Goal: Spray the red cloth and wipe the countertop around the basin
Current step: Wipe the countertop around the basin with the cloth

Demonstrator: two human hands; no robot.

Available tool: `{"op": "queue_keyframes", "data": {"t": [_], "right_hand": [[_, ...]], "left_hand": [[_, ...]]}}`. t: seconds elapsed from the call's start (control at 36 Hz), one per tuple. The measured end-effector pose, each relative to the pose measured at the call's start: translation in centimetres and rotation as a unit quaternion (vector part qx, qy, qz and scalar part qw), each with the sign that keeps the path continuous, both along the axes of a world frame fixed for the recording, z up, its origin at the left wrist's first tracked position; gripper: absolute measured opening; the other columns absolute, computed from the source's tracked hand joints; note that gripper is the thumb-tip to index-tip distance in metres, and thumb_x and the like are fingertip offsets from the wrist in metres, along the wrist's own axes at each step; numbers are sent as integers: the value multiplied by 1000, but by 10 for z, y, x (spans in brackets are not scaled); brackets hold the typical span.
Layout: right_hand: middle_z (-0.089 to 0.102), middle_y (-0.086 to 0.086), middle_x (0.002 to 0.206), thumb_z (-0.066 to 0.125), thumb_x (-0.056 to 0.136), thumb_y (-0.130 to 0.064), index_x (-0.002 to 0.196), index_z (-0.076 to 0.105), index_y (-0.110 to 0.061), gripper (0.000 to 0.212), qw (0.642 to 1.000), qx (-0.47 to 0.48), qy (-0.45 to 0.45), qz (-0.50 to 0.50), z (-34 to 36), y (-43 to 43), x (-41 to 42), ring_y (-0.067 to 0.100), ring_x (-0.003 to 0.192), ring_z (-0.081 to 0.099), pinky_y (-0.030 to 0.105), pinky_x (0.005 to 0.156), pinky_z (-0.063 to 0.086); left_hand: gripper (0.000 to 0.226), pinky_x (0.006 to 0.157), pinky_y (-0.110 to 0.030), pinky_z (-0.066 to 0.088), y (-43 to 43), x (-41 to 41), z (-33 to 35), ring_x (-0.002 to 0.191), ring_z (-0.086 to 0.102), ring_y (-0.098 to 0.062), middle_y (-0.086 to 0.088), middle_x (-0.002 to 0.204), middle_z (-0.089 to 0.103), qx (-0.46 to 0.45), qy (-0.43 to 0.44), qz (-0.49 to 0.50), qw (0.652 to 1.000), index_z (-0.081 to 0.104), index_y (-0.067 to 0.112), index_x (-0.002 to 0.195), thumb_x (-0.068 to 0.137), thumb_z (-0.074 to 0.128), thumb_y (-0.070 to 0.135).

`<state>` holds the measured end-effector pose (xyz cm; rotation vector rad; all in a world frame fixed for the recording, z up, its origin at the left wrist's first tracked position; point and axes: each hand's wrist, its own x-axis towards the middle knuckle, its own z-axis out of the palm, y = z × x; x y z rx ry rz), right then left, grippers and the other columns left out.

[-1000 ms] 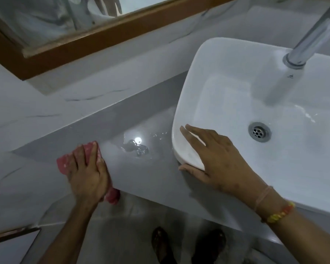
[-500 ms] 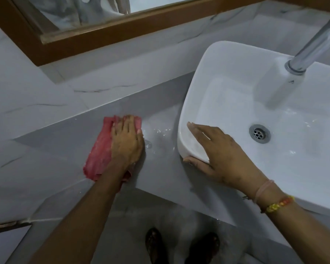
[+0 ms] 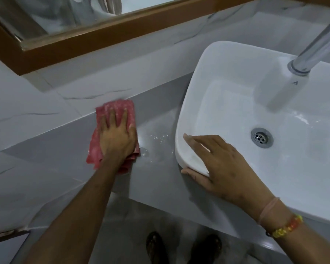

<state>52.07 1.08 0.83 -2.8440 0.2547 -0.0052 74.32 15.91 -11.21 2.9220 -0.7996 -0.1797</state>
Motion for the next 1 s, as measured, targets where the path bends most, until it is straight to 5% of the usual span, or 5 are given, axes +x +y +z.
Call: {"op": "queue_keyframes", "data": {"t": [0.22, 0.39, 0.58, 0.81, 1.0], "right_hand": [[64, 11, 123, 60, 83, -49, 136, 46, -9, 68, 1000, -5, 10, -3, 3, 2, -1, 31, 108, 60, 46, 79, 57], [65, 11, 119, 56, 83, -52, 134, 47, -6, 68, 1000, 2, 8, -10, 2, 2, -3, 30, 104, 62, 47, 78, 57], [63, 7, 120, 55, 85, -50, 139, 41, -9, 69, 1000, 6, -9, 5, -1, -1, 0, 27, 105, 60, 45, 74, 58], [64, 15, 116, 54, 86, -48, 142, 34, -4, 73, 1000, 16, 2, 13, 2, 1, 2, 32, 101, 60, 50, 75, 57], [64, 15, 116, 54, 86, -49, 143, 31, -3, 77, 1000, 16, 14, 9, 1, -1, 0, 33, 102, 60, 50, 76, 56]], "left_hand": [[58, 121, -50, 0, -49, -63, -6, 150, -9, -30, -3, 164, 7, 54, 0, -207, 977, 1, 26, 152, 100, 17, 45], [55, 122, -48, 11, 50, -100, -7, 151, -1, -23, -5, 162, 7, 5, 46, -175, 983, 7, 26, 152, 99, 9, 42], [58, 122, -51, 8, 49, 3, 2, 149, 12, -33, -19, 158, 23, 22, -1, -24, 999, 19, 13, 151, 97, 18, 33], [59, 120, -52, 18, -51, -86, 0, 146, 20, -40, -15, 154, 34, -72, 26, -168, 983, 32, 14, 147, 95, 42, 37], [55, 122, -50, 13, 66, -130, -3, 150, 3, -30, -8, 162, 11, 0, 60, -130, 990, 16, 24, 152, 98, 14, 39]]}}
